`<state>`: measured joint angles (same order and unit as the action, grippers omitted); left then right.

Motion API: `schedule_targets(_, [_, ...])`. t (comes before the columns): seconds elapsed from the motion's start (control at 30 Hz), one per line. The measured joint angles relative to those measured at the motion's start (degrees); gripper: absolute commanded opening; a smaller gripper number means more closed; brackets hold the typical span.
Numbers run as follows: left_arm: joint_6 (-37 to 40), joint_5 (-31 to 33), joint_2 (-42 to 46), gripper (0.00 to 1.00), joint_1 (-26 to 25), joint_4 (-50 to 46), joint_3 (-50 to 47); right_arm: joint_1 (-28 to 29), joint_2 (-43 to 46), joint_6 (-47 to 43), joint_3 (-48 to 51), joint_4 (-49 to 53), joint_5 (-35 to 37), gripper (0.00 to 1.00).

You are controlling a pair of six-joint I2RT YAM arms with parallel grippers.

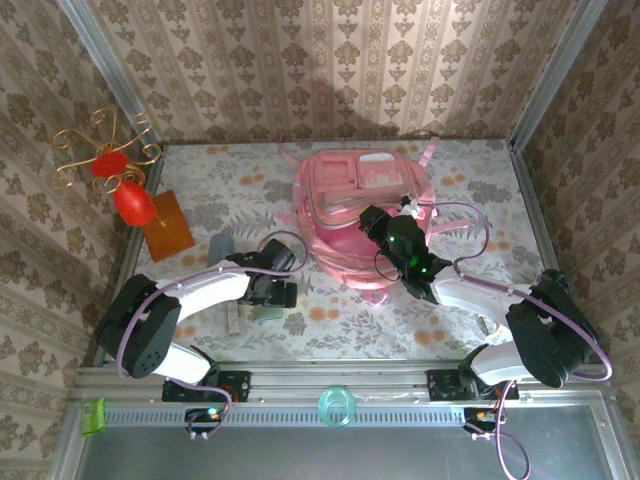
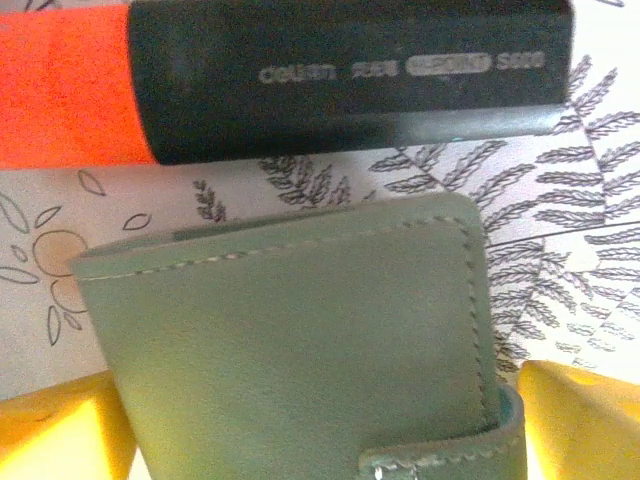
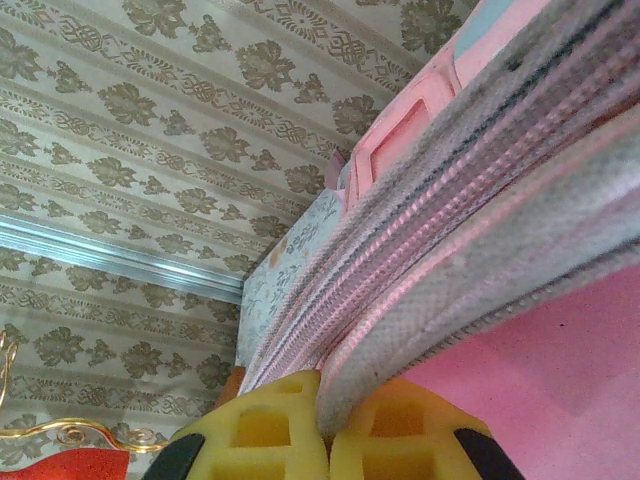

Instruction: Pack the student bag

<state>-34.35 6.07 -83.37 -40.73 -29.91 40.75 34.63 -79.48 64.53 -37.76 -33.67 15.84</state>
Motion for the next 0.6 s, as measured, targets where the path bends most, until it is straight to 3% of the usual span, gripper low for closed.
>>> schedule_targets(0.13, [-1.09,0.87,0.02,0.68,-0.94,0.96,0.0,0.0,-0.02,0.24,0.0,-0.02,0.0,0.0])
schedule_targets(0.27, [-2.08,0.66,2.25,0.6,-1.29,3.23,-0.46,0.0,-0.02,1.18,0.0,-0.02,-0.02,0.0])
schedule_targets(0.47, [-2.12,-3.96,12.59,0.66,-3.13,7.3,-1.14,0.0,-0.83,4.52,-0.81,0.04,-0.04,0.0])
schedule_targets(0.6, [-3.61,-8.11,18.73,0.67,-3.54,14.93,-0.59,0.13,-1.99,6.25,-4.13,1.55,0.02,0.0])
